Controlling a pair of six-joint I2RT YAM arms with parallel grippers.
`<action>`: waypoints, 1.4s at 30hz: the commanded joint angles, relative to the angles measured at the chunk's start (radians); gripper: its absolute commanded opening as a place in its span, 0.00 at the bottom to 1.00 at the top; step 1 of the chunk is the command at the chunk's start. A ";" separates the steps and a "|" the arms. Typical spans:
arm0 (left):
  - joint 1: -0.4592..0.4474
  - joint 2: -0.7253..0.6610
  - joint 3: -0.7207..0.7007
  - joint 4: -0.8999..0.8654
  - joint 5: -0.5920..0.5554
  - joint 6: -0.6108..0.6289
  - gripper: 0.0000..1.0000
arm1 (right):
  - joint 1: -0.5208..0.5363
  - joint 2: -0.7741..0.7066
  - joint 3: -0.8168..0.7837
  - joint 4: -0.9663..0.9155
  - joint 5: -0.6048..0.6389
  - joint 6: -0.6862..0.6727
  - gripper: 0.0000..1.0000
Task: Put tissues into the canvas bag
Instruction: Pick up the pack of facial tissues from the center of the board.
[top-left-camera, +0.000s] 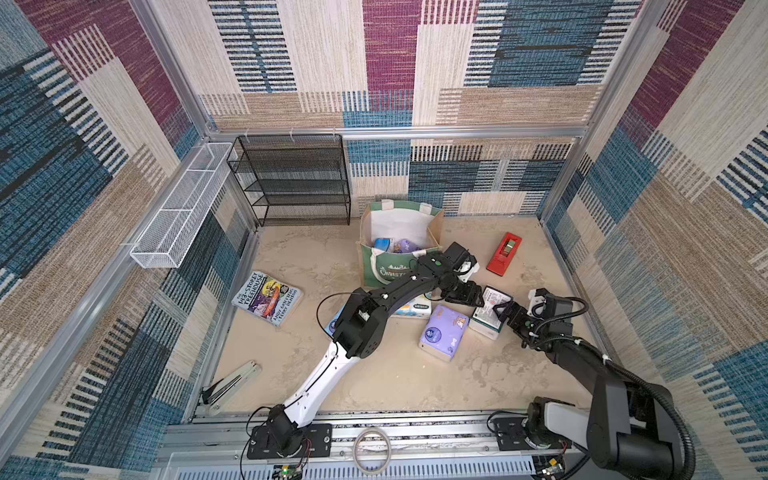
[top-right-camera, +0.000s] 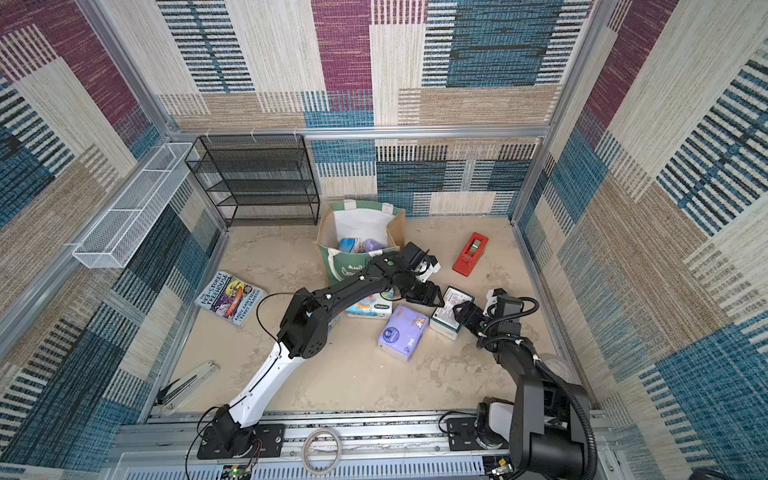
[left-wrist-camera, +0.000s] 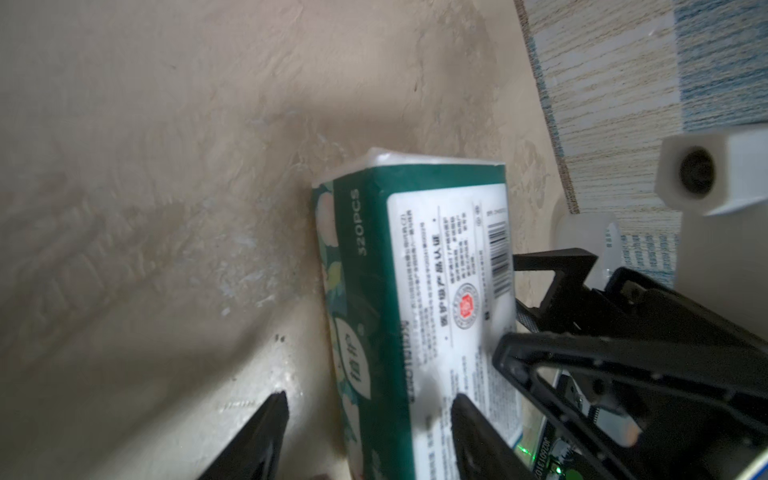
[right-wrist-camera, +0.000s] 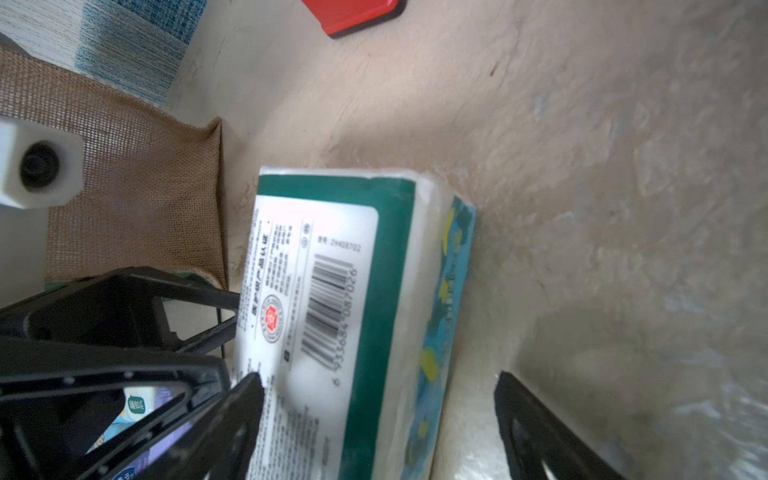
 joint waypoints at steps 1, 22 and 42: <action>0.001 0.018 0.018 -0.049 -0.029 -0.009 0.66 | -0.001 0.015 -0.019 0.094 -0.051 0.030 0.87; 0.017 0.025 -0.012 -0.078 -0.051 -0.024 0.62 | -0.005 0.073 -0.082 0.317 -0.173 0.090 0.85; 0.004 -0.101 -0.040 0.013 0.001 -0.048 0.65 | -0.005 0.063 -0.025 0.312 -0.242 0.060 0.47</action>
